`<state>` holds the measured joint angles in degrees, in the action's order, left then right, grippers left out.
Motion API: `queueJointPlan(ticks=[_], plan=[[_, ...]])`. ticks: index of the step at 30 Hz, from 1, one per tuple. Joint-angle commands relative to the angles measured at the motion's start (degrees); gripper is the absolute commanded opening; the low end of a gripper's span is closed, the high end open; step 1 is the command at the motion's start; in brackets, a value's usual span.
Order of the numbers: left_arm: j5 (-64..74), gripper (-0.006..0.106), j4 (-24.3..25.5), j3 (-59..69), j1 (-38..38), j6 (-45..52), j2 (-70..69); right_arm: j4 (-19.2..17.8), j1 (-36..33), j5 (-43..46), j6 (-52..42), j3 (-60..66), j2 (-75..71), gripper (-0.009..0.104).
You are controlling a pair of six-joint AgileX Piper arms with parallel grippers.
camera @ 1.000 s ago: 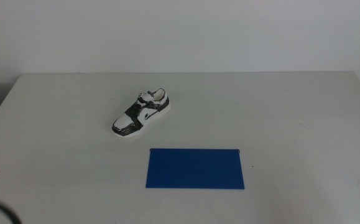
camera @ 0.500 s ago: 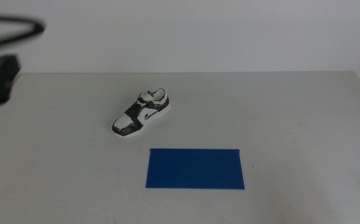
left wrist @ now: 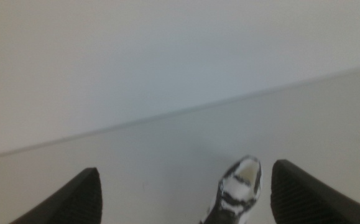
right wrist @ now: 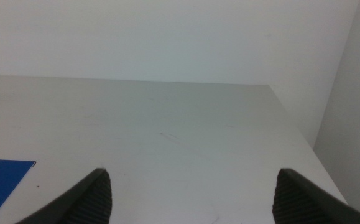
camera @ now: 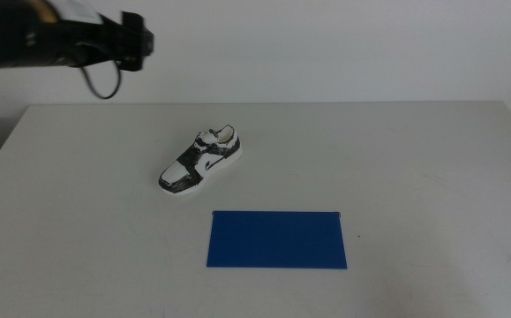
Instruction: Use one arm to grab the shoe from the table and place it on the mat.
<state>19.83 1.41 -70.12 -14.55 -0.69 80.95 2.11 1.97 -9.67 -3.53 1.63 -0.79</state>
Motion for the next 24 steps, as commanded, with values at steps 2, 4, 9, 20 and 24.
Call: queueJointPlan(ticks=[2, 4, 9, 20, 24], plan=[[3.3, 0.092, -0.1, -7.5, -0.9, 1.5, 3.4, -0.5, 0.3, 4.5, -0.7, -0.5, -1.2, 0.066], [6.6, 0.092, -1.4, -10.2, -0.9, 4.2, 5.9, -0.5, 0.3, 4.5, -0.7, -0.5, -1.2, 0.066], [9.9, 0.092, -4.4, -12.3, -0.9, 9.3, 8.5, -0.5, 0.3, 4.5, -0.7, -0.5, -1.2, 0.066], [14.6, 0.092, -6.1, -15.5, -0.7, 14.7, 11.3, -0.5, 0.3, 4.5, -0.7, -0.5, -1.2, 0.066], [23.2, 0.092, -6.2, -23.8, -0.2, 14.6, 15.8, -0.5, 0.3, 4.5, -0.7, -0.5, -1.2, 0.066]])
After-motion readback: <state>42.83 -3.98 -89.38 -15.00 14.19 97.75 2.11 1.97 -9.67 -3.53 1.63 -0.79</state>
